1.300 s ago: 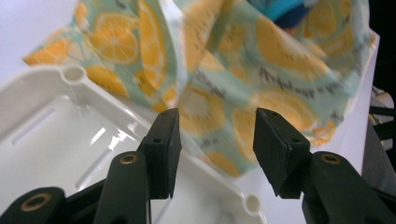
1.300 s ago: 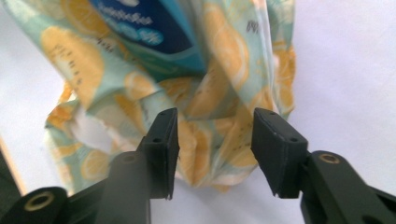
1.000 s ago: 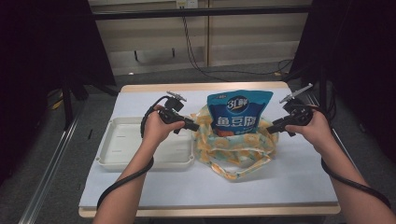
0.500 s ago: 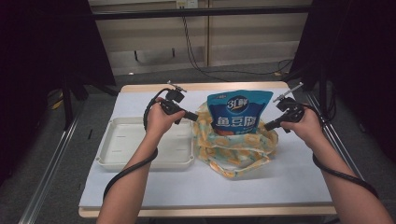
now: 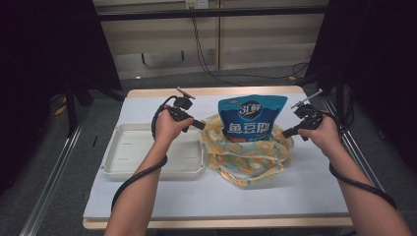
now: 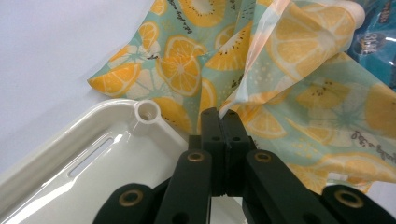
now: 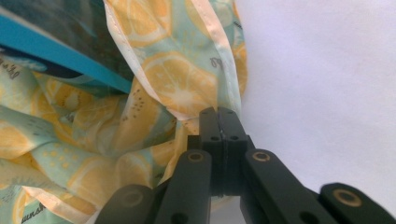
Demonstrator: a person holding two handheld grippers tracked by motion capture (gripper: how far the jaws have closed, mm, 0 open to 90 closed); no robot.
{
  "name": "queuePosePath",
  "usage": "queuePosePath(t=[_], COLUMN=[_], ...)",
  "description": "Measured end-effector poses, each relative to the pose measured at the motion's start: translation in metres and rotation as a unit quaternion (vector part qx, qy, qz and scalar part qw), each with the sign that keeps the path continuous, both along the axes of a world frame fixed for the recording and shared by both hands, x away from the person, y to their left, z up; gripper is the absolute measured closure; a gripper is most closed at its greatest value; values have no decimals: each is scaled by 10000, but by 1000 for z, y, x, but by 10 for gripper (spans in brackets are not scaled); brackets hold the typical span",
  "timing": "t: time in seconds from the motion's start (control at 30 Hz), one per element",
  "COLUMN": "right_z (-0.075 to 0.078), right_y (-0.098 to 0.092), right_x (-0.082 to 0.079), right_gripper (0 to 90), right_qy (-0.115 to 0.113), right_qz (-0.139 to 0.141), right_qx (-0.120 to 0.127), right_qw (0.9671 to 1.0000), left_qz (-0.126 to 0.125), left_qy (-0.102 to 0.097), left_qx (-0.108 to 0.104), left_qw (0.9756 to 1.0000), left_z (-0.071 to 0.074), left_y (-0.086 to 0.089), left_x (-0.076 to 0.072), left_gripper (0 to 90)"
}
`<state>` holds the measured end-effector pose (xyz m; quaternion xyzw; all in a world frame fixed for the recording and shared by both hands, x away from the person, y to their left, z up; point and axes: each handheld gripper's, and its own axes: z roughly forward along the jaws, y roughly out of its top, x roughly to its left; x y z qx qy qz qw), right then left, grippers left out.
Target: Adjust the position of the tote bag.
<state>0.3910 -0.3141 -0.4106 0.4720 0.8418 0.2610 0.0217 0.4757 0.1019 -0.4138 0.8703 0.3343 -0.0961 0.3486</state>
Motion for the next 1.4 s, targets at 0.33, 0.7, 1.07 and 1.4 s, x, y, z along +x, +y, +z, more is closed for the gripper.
queuePosePath(t=[0.33,0.7,1.07,1.4], right_z=[7,19,16,22], right_y=[4,1,0,-1], right_x=[-19,-48,-70,-80], right_gripper=[440,165,76,73], right_qy=[-121,-361,-599,-557], right_qz=[-45,-206,-197,-127], right_qx=[-188,-331,-312,-247], right_qw=[9997,9986,9975,9981], left_qz=[70,-85,-473,-481], left_qy=[-170,-438,-571,-624], left_qx=[64,306,578,515], left_qw=[9998,9985,9956,9956], left_z=[13,41,70,85], left_y=[-3,-7,-6,-6], left_x=[-13,-22,-30,-36], left_gripper=[362,124,67,56])
